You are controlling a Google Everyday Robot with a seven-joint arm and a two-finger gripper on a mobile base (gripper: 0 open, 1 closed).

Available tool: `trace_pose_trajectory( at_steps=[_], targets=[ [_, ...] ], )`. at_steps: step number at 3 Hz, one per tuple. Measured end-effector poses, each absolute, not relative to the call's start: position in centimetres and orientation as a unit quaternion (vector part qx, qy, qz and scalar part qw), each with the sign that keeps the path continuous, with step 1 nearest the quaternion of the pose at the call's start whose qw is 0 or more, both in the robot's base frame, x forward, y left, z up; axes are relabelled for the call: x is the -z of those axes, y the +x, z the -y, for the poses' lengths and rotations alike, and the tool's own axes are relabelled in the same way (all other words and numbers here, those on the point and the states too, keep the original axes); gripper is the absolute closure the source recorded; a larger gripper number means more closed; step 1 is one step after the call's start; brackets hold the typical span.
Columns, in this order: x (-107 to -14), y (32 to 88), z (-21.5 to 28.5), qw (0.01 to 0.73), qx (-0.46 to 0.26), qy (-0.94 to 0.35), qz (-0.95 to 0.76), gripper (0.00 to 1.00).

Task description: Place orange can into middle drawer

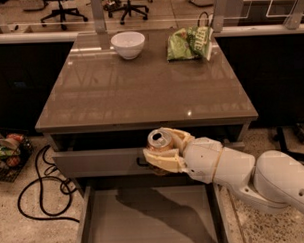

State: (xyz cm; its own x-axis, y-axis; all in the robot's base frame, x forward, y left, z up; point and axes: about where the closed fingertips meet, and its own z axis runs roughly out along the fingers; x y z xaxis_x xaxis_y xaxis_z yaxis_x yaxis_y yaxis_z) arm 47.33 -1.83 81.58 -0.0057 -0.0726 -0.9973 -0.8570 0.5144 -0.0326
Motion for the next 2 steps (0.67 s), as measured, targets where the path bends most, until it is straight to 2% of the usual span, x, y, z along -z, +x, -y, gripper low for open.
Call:
trace_pose_trajectory(
  at_steps=[2],
  targets=[
    [-75.4, 44.8, 5.9, 0.573, -0.315, -0.413, -0.635, 1.0]
  ],
)
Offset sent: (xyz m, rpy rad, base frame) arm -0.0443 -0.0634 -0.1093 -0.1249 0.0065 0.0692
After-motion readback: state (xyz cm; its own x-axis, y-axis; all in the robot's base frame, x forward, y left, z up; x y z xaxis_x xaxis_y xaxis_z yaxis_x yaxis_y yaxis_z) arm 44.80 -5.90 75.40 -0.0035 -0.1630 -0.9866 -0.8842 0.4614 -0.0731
